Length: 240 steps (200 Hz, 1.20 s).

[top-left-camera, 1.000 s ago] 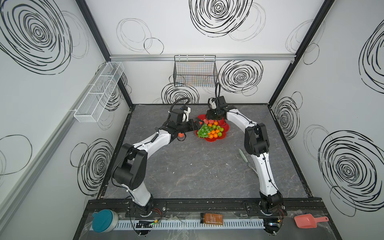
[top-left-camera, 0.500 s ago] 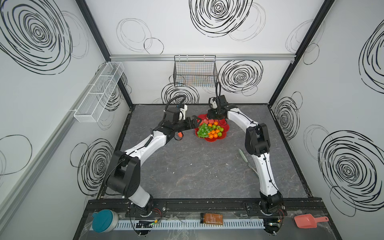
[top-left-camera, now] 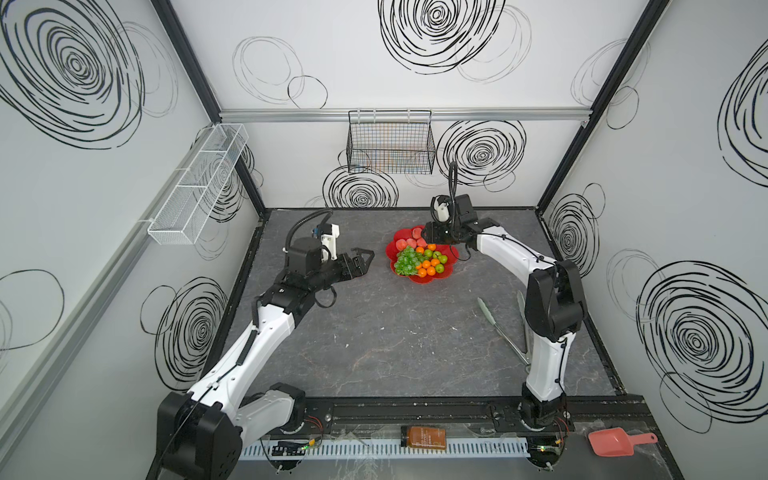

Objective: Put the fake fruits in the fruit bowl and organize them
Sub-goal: 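Lower the peach into the bowl and open the right gripper, then raise the right gripper and move it toward the last peach on the table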

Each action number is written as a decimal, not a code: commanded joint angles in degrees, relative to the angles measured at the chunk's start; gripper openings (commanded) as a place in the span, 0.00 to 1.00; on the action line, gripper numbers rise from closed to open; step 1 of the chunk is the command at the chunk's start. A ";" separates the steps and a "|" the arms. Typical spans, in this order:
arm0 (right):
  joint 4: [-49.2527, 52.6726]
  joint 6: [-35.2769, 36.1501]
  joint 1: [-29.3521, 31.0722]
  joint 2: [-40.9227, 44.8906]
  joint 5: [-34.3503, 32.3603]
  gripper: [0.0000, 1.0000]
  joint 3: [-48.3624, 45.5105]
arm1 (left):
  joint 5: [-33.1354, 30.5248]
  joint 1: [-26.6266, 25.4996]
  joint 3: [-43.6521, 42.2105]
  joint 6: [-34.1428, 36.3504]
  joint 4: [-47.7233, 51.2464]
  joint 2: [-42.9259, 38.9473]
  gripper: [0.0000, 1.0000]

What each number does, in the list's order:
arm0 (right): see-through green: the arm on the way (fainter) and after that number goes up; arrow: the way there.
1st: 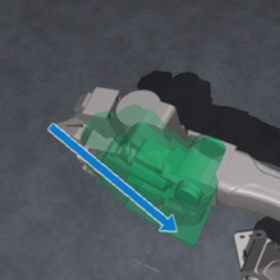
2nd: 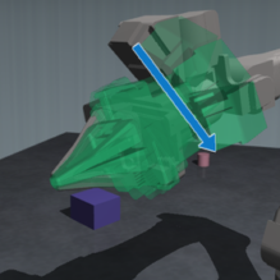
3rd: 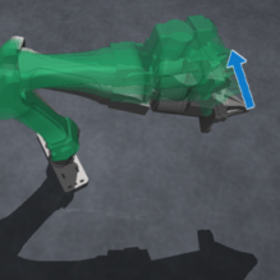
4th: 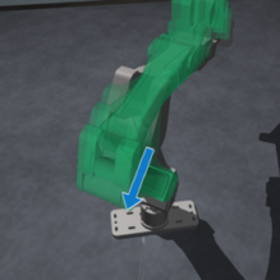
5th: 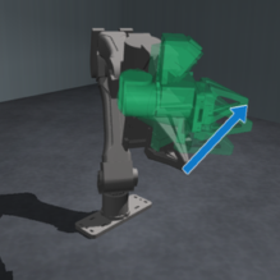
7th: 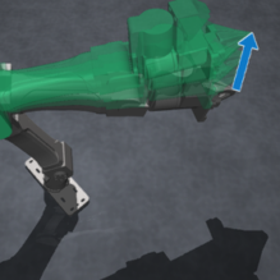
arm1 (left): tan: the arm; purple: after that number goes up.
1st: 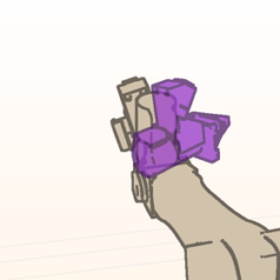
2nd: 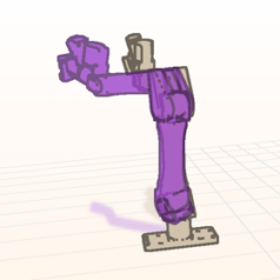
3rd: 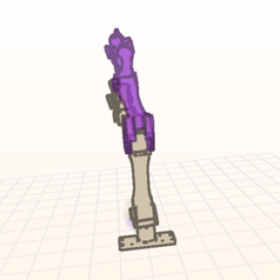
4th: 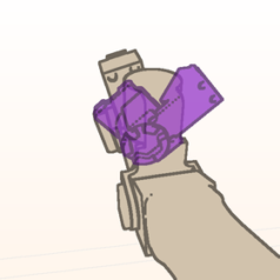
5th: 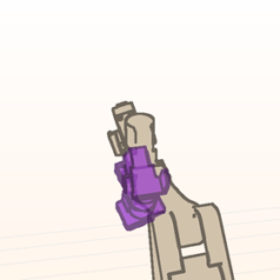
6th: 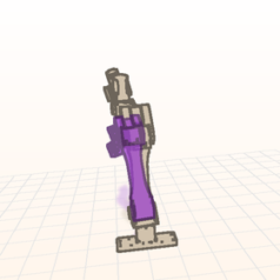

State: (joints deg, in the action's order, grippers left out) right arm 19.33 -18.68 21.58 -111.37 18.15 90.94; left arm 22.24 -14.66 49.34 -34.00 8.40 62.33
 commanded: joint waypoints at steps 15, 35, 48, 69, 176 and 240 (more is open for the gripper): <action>-5.67 1.14 4.29 6.65 -1.41 0.58 -6.24 | -1.14 0.81 -4.48 1.32 4.56 -6.63 0.96; -6.67 2.31 7.42 8.16 -3.08 0.58 -7.78 | -1.48 1.50 -7.03 0.75 4.65 -9.96 0.96; -6.52 2.91 9.62 8.32 -4.40 0.58 -7.79 | -2.93 2.12 -7.83 0.49 5.40 -11.46 0.96; -6.54 4.24 13.58 8.18 -5.83 0.59 -7.53 | -3.69 3.71 -8.10 1.24 6.69 -12.67 0.96; -1.03 5.76 25.99 -5.21 -10.51 0.59 5.56 | 5.22 17.03 -10.70 0.86 3.07 -11.96 0.96; 4.74 6.24 27.49 -15.35 -10.89 0.59 16.99 | 8.47 20.78 -12.06 1.04 0.78 -9.68 0.96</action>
State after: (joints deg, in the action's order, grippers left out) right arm 19.92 -13.21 48.62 -123.35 8.38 102.52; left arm 28.29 4.95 38.13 -33.58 13.06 51.64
